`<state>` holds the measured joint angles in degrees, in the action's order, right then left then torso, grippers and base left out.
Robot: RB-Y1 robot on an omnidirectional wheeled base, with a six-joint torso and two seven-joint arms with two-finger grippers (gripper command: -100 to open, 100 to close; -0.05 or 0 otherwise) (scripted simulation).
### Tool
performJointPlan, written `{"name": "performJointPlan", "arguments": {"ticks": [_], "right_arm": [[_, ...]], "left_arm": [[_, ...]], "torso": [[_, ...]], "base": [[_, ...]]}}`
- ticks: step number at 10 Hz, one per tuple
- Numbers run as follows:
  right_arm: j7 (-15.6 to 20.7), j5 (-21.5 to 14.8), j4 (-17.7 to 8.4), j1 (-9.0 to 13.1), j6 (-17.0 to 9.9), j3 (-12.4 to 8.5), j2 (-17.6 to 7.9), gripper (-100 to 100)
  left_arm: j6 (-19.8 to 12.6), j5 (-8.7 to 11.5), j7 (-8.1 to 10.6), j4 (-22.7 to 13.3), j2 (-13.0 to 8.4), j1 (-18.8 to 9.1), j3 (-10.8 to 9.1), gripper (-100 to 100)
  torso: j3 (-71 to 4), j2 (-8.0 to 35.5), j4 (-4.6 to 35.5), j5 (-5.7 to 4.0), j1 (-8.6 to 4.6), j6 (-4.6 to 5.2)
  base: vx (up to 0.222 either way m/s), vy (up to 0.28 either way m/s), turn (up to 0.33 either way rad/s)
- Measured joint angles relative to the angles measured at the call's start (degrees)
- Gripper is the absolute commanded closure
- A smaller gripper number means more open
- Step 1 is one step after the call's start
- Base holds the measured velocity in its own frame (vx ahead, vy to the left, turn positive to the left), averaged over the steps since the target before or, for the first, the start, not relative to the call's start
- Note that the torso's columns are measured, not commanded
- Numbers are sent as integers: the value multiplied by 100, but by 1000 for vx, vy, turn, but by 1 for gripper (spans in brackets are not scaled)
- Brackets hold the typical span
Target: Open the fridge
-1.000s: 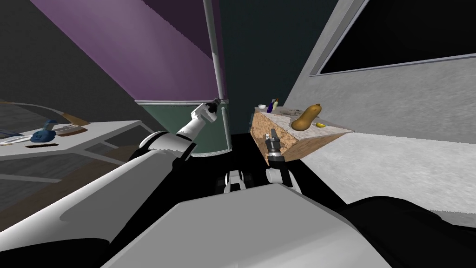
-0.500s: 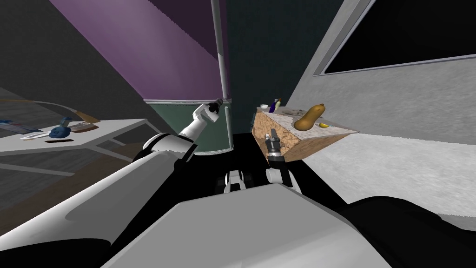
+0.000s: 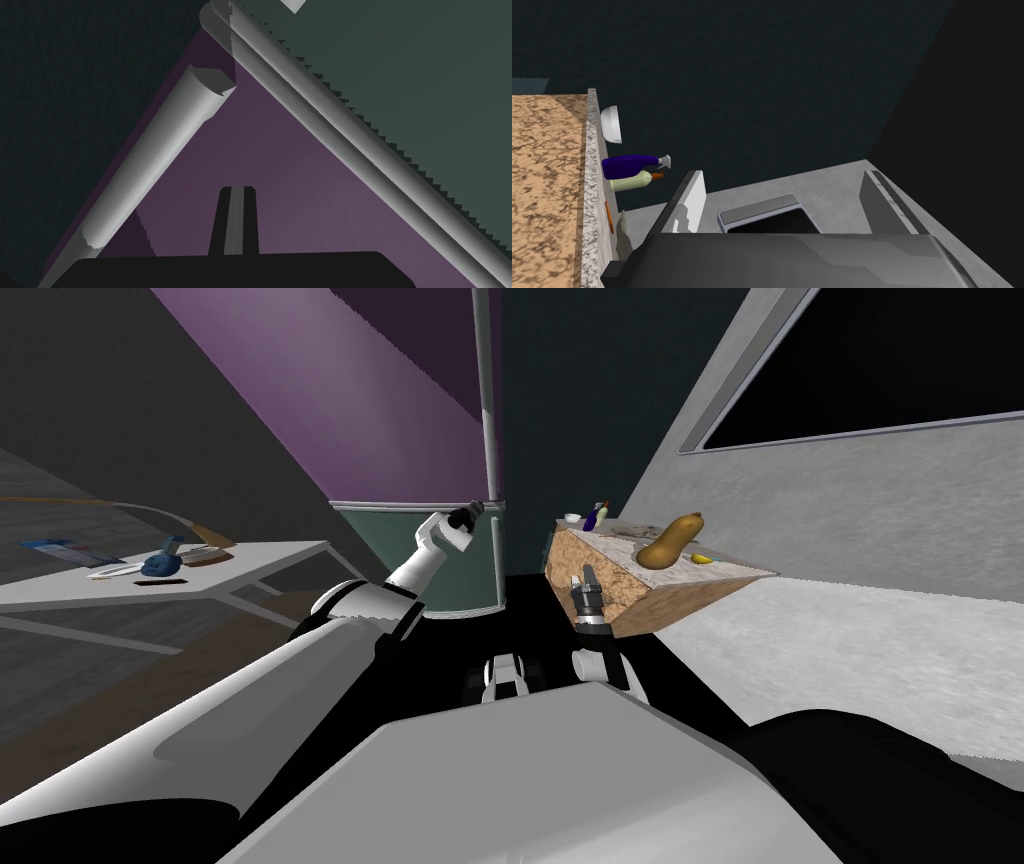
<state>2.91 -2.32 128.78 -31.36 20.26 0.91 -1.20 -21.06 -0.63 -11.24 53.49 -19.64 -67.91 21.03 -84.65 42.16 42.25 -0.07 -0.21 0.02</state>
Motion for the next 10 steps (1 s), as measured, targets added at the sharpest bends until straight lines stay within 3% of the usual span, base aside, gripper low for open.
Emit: {"name": "performJointPlan", "arguments": {"ticks": [1,2,5,6,8,10], "right_arm": [[0,0,0,0,0,0,0,0],[0,0,0,1,0,0,0,0],[0,0,0,0,0,0,0,0],[0,0,0,0,0,-1,-1,0],[0,0,0,0,0,0,0,0],[0,0,0,0,0,-1,0,0]], "left_arm": [[-11,16,-85,113,7,27,-7,100],[-178,133,-217,438,35,285,-65,100],[-245,520,-662,745,112,288,-99,100],[-386,669,-811,992,116,468,-134,100],[-435,1088,-1155,1199,110,481,-140,100],[-585,1308,-1449,1615,142,730,-194,100]], "torso": [[0,0,-2,1,3,-1],[13,21,2,11,35,-3],[2,3,0,4,10,-2],[8,13,1,11,36,-7],[8,12,4,3,10,1],[8,13,1,10,34,-7]], "base": [[-58,51,235],[-63,81,-5],[-28,54,55],[-68,81,93],[-18,30,-15],[-51,80,123]]}}
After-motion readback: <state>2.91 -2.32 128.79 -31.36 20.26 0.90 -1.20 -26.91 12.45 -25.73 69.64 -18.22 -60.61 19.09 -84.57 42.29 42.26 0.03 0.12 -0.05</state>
